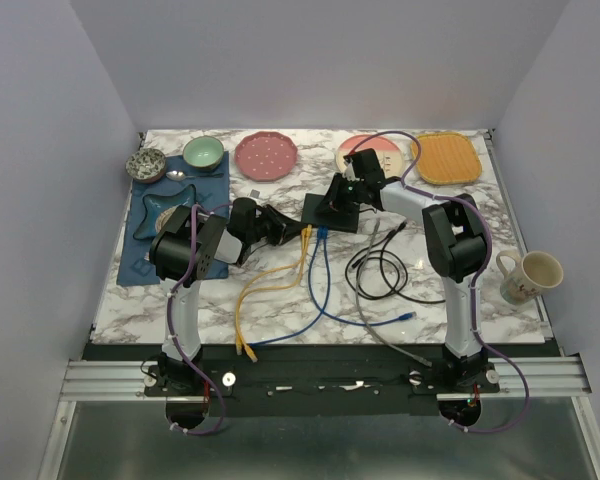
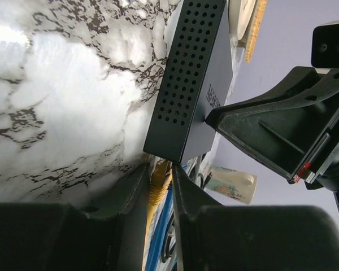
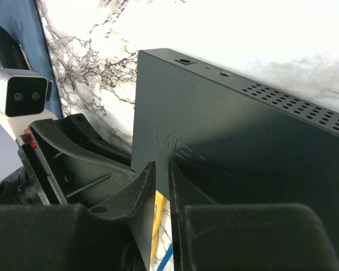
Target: Pull the plug from the switch port
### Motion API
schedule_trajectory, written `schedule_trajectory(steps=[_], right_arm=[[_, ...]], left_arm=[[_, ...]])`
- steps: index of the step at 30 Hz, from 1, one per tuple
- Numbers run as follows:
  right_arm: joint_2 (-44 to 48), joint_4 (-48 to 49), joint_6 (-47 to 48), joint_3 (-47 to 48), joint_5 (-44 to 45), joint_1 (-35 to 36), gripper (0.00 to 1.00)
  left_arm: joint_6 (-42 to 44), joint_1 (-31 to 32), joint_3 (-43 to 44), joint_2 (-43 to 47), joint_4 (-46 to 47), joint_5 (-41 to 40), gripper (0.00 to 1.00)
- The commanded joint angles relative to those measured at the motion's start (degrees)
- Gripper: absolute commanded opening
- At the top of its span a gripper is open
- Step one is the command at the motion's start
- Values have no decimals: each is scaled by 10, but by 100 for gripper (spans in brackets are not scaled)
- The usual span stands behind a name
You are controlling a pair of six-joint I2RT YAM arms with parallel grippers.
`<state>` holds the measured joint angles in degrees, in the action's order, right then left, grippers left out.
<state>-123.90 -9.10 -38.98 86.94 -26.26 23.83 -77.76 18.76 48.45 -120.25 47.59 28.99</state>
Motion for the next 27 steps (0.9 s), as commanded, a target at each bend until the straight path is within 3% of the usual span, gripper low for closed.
schedule_trajectory(steps=[1,6,10,17,27], right_arm=[[-21,-8,0,-3,-2,4,23],[-6,-3,-5,-23,7,7,23],[61,21,-5,-62,26,16,23],[101,18,7,-92,34,49,23],[65,-28,21,-65,73,60,22]], left_arm=[[1,1,9,-17,-10,-17,24],[-3,0,2,-17,0,-18,9],[0,-4,-2,-16,0,-18,0],[-8,-5,-3,-21,12,-17,0],[-7,-7,-10,-15,14,-10,0]])
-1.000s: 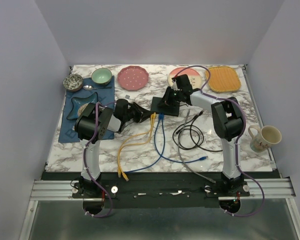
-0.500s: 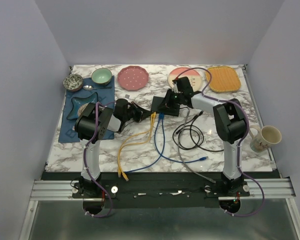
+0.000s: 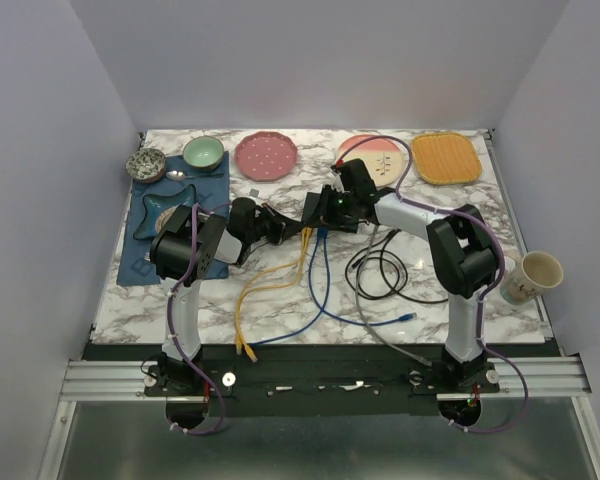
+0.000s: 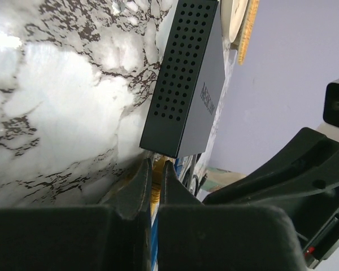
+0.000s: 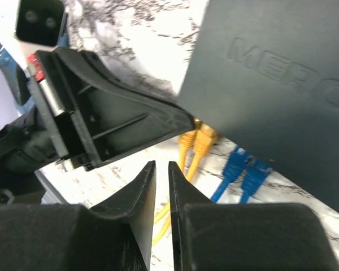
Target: Pull the plug from the switch port
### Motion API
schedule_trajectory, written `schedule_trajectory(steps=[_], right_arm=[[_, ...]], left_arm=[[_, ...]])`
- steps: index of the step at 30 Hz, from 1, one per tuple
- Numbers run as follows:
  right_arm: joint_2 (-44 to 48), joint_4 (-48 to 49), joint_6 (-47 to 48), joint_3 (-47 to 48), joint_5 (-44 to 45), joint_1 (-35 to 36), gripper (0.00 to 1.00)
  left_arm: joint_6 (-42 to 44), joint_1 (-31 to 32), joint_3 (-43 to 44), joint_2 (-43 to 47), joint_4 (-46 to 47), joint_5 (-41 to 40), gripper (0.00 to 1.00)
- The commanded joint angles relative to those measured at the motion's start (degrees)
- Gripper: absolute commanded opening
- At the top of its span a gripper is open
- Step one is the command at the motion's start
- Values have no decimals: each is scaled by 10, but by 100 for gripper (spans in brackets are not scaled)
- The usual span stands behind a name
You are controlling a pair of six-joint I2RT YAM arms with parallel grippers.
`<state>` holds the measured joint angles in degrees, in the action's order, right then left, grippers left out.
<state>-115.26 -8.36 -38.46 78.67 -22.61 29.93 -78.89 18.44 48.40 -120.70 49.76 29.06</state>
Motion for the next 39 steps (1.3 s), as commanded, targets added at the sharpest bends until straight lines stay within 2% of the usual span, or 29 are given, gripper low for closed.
schedule_trajectory(steps=[1,8,21,24,28,30,33,39], right_arm=[[-32,-42,18,24,41,-2,22],[-84,-97,31,91,71,-4,22],[-106,-110,19,121,80,-30,22],[-83,-76,18,103,66,-30,22],[-1,22,13,11,59,-30,22],[35,34,15,-12,65,-30,25],[50,34,21,-7,71,-30,32],[1,-33,29,75,93,-37,36]], left_arm=[[5,-4,-11,-8,-6,-10,0],[6,-7,-22,0,0,-5,0],[20,-9,-76,47,-19,6,0],[20,-18,-92,71,-26,1,0],[46,-57,-109,136,-78,-29,0],[68,-74,-96,172,-148,-50,8],[114,-94,-57,199,-230,-65,34],[143,-100,-14,216,-270,-63,55]])
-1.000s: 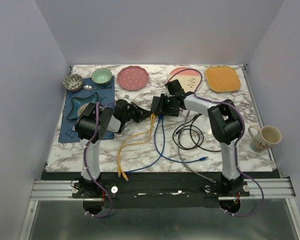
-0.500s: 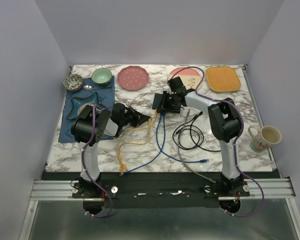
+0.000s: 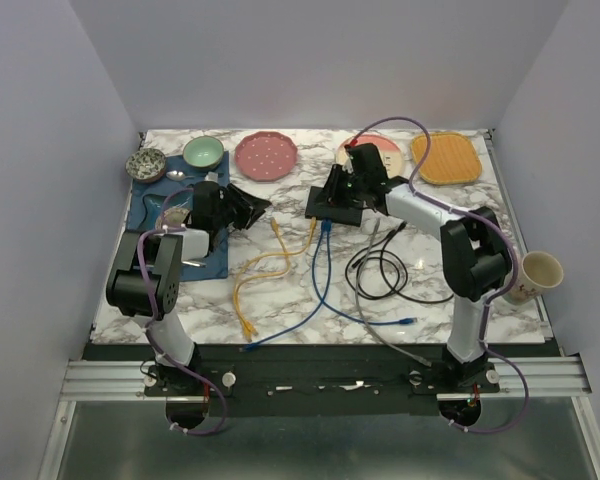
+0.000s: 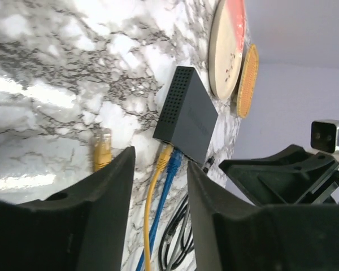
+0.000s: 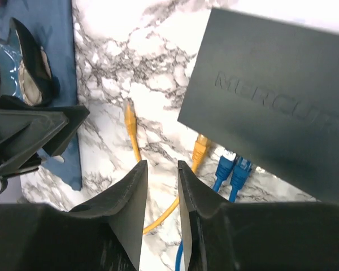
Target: Pull the plug from the switch port
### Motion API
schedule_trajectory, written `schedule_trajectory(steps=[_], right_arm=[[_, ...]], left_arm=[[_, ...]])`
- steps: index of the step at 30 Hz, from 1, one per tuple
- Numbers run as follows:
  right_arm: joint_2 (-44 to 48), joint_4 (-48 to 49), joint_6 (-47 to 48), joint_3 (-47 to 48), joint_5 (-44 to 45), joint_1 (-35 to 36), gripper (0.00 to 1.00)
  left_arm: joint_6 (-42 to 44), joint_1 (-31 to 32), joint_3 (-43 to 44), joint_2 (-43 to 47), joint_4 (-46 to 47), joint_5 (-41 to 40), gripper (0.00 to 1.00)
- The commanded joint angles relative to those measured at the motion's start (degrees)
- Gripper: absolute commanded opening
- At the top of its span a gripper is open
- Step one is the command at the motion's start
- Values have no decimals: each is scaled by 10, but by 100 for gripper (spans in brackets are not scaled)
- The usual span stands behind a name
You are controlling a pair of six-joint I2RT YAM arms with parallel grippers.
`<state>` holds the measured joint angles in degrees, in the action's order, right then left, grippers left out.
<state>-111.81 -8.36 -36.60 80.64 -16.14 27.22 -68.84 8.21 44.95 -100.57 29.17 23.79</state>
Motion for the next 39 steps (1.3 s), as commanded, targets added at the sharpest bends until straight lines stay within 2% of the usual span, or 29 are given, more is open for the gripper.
schedule_trajectory(steps=[1,3,6,8,10,16,25,33,39], right_arm=[[-59,-39,5,68,25,-13,36],[-83,-54,-3,84,11,-23,36],[-119,-60,-18,98,-5,-31,35],[-131,-59,-21,97,-5,-32,34],[-135,-61,-22,96,-3,-32,33],[-138,-68,-14,83,7,-33,32],[-137,-68,-15,73,-2,-34,32],[-102,-69,-12,81,44,-35,32],[-107,-75,-12,97,31,-37,32]], left_arm=[[43,3,28,11,-64,-1,57],[48,14,35,2,-62,9,62],[53,43,48,-18,-36,41,63],[49,63,73,-51,-26,64,61],[38,91,88,-70,-12,63,59],[20,124,122,-131,12,53,54],[16,128,125,-168,11,14,52],[-8,128,160,-212,14,3,52],[-26,128,171,-241,35,5,50]])
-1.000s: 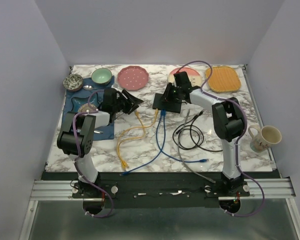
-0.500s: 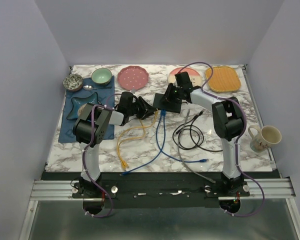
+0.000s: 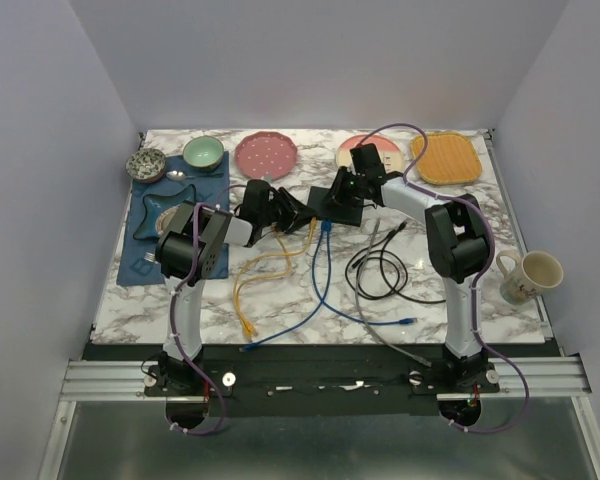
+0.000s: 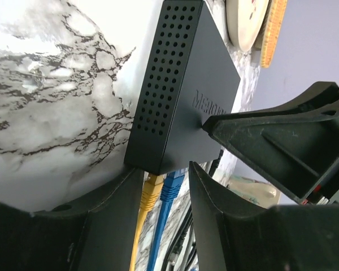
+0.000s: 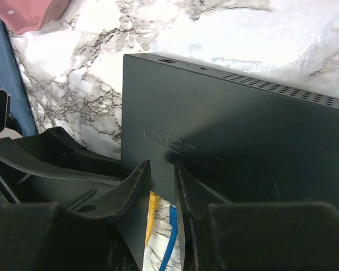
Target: Pull the plug from the switch port
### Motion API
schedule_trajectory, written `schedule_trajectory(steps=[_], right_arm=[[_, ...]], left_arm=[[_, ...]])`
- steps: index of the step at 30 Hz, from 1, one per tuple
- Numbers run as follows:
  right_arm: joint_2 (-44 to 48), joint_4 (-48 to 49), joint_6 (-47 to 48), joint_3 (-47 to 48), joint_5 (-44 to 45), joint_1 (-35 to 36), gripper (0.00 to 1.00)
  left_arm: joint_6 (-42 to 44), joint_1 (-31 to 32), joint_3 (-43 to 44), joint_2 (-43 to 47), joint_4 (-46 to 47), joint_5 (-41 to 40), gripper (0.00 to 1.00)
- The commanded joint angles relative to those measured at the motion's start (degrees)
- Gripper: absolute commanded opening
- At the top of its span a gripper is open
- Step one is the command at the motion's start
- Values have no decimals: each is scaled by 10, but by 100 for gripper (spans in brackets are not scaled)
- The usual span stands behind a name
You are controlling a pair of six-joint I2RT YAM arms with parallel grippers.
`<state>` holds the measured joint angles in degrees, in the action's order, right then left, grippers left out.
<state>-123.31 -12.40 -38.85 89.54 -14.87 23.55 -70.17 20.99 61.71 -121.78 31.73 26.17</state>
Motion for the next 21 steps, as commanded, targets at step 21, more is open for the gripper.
schedule_trajectory(steps=[21], right_arm=[[-14,-35,5,8,5,0,32]], left_arm=[[-57,-2,-56,-57,186,35,40]])
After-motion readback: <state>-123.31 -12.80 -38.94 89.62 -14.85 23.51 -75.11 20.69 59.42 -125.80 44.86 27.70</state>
